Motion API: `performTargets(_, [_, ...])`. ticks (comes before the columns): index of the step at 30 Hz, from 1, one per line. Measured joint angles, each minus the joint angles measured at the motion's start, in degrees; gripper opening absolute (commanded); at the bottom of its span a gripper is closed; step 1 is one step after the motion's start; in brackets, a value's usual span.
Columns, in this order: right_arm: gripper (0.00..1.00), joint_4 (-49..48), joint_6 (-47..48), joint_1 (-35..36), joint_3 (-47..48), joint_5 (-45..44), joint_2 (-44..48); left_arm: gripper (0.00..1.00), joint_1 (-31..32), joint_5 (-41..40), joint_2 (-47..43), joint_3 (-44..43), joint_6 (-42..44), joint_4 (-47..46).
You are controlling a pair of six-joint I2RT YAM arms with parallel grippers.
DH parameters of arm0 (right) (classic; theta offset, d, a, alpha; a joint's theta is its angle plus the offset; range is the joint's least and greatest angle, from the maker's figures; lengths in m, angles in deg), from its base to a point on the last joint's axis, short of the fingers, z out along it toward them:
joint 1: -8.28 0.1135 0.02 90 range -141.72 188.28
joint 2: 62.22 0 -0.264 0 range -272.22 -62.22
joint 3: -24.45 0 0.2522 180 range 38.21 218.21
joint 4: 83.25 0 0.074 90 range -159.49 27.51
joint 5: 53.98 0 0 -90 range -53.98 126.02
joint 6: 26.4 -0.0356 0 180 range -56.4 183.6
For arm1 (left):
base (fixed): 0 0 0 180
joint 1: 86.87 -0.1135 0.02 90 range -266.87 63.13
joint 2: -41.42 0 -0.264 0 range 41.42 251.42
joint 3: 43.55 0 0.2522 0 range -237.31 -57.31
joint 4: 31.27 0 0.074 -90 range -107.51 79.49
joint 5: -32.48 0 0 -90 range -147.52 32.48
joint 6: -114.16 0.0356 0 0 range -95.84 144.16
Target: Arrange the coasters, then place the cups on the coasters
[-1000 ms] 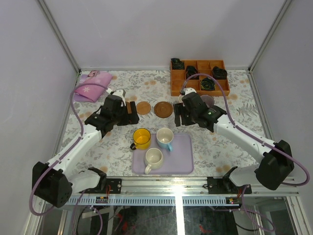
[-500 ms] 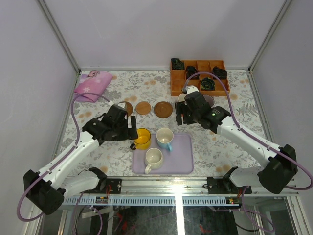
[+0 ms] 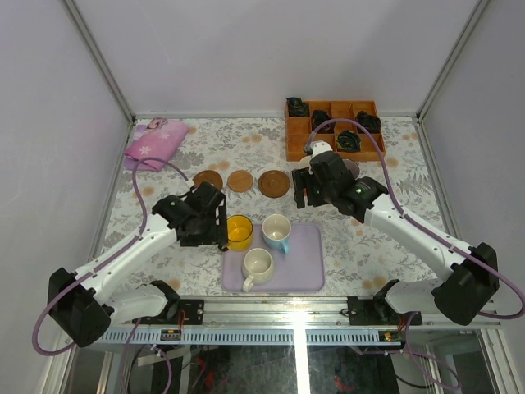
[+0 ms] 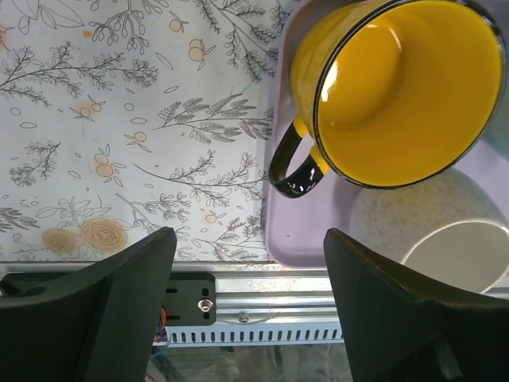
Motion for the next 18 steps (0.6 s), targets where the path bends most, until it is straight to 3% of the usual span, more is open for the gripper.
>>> performTargets(18, [0.77, -1.6, -1.7, 0.0, -2.6, 1.36, -0.55, 0.74, 0.68, 2.78, 6.23, 2.95, 3.98, -6.25])
